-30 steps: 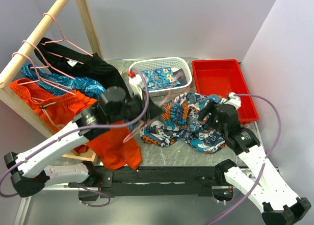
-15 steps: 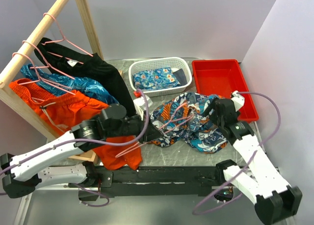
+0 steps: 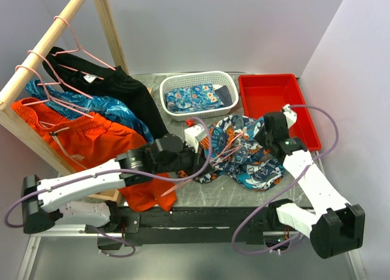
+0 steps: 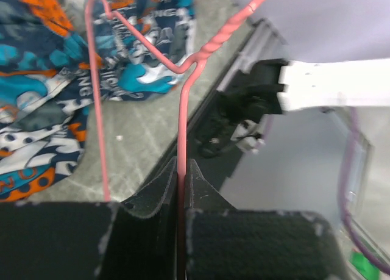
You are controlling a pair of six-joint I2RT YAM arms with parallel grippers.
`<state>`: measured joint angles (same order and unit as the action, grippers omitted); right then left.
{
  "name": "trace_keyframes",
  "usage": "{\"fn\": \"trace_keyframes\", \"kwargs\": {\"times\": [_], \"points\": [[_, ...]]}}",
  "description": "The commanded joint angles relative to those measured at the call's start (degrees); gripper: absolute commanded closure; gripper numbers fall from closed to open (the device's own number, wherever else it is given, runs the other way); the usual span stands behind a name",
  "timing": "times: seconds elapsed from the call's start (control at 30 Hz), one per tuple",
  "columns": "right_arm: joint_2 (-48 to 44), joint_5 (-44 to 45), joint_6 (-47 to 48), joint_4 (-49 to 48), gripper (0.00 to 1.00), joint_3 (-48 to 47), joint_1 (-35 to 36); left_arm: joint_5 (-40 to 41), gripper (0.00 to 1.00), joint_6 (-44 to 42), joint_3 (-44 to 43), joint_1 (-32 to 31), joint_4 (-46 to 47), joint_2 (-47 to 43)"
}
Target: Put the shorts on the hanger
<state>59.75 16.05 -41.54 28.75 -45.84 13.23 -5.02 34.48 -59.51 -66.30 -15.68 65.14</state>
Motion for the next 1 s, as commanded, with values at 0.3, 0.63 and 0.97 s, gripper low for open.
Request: {"fn": "trace_keyframes", "kwargs": {"times": [0.3,0.63,0.97], "points": [[6.77,-5.68,1.46,-0.37,0.92,-17.41,4.95,18.55,0.99,4.54,0.00,-2.86,-9.61,3.76],[15.92,-5.06,3.04,3.41,0.62,-28.86,11.90,15.65,0.99,4.37,3.52,-5.85,-10.51,-0.63],[4.70,-4.20,5.51,4.12,0.19,-21.40,10.50,22.06,0.99,0.07,2.47,-5.86,3.81,1.20]]}}
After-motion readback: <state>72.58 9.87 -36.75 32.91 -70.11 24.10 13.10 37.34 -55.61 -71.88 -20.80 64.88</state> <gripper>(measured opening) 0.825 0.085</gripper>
